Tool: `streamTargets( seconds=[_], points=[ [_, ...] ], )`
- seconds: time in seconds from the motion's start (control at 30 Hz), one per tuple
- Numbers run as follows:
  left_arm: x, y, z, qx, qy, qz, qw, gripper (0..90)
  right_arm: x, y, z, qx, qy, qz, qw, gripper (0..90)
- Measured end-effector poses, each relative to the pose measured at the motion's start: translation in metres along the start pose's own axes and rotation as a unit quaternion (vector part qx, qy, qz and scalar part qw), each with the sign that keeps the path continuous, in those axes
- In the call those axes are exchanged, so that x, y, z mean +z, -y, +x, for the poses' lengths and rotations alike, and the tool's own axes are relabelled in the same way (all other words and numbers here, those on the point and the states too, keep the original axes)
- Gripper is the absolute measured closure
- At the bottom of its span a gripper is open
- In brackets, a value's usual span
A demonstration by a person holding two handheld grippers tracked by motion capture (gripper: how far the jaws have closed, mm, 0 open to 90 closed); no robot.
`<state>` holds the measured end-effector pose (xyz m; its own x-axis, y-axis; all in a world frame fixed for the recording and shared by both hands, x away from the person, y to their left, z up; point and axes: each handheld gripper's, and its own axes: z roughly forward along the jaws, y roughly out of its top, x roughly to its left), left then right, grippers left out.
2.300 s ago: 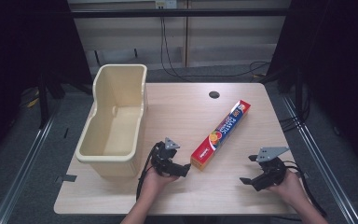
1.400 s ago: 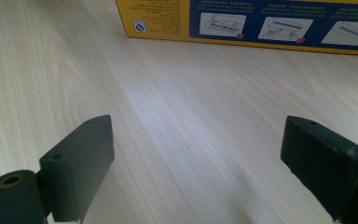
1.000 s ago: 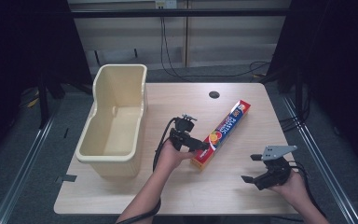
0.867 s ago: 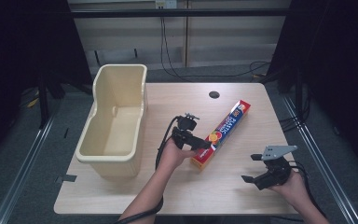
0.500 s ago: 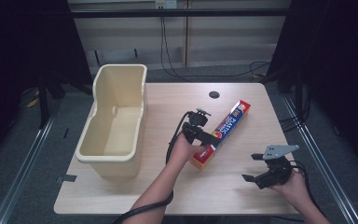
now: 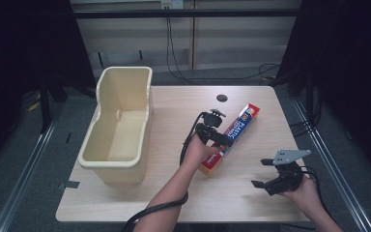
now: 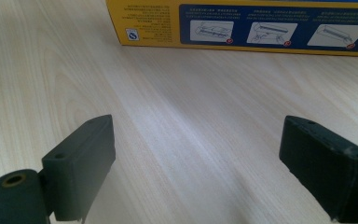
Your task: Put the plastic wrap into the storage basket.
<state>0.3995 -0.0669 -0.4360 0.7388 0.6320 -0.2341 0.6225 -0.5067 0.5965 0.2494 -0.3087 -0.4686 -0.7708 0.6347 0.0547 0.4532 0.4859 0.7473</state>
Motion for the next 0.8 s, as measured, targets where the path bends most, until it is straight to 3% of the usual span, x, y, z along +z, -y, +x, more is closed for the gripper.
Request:
streamTargets(
  seconds=[0.8],
  points=[
    [0.023, -0.016, -0.005, 0.006, -0.026, 0.023, 0.9994, 12.4, -0.001, 0.000, -0.001, -0.001, -0.001, -0.002, 1.0000, 10.5]
  ],
)
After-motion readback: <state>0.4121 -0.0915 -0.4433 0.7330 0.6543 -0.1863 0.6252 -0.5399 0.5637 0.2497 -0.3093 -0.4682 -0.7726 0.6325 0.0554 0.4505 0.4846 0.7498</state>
